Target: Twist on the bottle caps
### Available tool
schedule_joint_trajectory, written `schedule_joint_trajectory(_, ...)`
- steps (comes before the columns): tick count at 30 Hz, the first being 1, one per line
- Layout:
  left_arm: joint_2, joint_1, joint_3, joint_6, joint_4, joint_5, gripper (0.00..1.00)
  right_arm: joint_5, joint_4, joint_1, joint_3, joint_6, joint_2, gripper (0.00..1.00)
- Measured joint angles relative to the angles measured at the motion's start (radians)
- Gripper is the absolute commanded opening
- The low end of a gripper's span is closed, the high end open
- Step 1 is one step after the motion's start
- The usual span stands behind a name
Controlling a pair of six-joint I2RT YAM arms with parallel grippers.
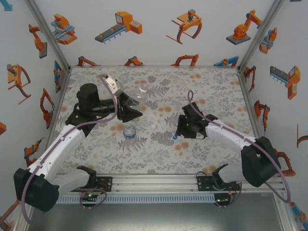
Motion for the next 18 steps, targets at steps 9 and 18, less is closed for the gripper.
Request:
schedule_joint_trajectory(9,0.000,0.000,0.000,0.000,-0.006,-0.002,0.00,0.095,-0.058,0.084,0.124,-0.026,0.140,0.47)
schedule_joint_trajectory(18,0.000,0.000,0.000,0.000,-0.006,-0.002,0.00,0.129,-0.064,0.117,0.149,-0.029,0.211,0.43)
